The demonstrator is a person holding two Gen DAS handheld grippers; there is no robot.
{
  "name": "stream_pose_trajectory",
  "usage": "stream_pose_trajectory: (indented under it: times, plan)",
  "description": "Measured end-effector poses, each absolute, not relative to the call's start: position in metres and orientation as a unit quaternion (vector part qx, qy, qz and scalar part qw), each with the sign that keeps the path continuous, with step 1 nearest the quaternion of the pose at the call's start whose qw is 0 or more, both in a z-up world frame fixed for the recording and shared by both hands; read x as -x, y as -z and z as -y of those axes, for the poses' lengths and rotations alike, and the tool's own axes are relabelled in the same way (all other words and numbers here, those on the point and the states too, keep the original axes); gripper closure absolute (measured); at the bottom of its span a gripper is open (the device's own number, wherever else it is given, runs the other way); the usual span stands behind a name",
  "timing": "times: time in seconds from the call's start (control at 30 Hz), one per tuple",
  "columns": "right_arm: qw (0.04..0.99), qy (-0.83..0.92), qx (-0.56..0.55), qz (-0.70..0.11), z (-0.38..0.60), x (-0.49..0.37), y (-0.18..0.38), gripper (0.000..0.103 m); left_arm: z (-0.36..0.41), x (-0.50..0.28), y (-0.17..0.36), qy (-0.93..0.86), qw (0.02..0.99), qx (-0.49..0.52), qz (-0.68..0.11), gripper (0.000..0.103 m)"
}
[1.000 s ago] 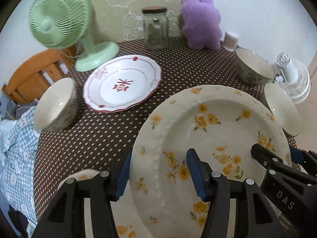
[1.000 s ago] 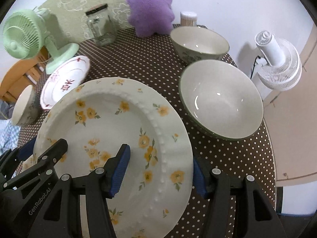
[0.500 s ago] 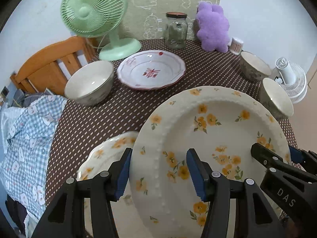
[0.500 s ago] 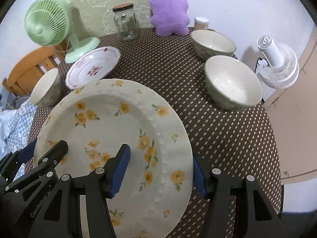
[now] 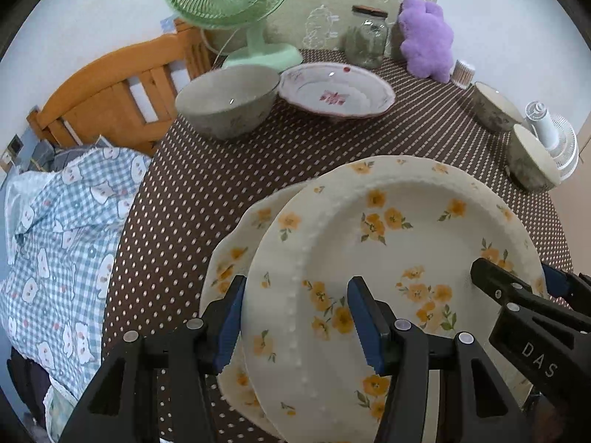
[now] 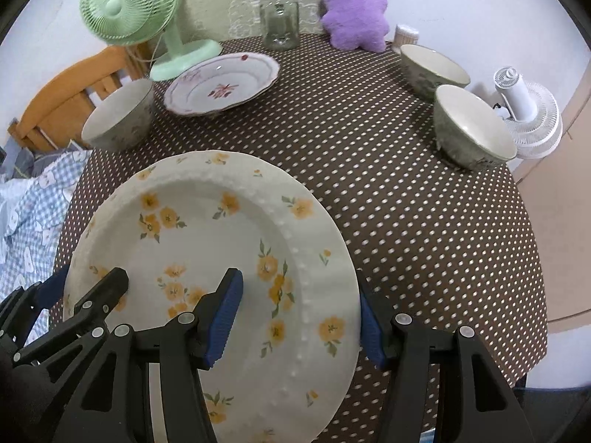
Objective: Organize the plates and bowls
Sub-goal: 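Lift the second floral plate with the left gripper over the first plate, then lower the held plate onto the first plate and open the left gripper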
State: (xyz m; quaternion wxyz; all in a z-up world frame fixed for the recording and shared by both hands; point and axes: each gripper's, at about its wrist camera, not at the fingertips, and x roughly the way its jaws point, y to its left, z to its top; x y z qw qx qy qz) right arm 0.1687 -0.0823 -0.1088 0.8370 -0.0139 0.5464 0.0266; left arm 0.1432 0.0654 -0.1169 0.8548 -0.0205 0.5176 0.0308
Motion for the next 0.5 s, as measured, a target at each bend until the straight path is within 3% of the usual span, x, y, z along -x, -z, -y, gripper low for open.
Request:
stream_pose_trajectory:
  times: [0.5]
  plan:
    - [0.821,-0.014,0.018,-0.57,0.066,-0.168,0.136,0.042,-0.079,-0.139,0.141,-0.018,0.841,0.016,-0.541,0.047]
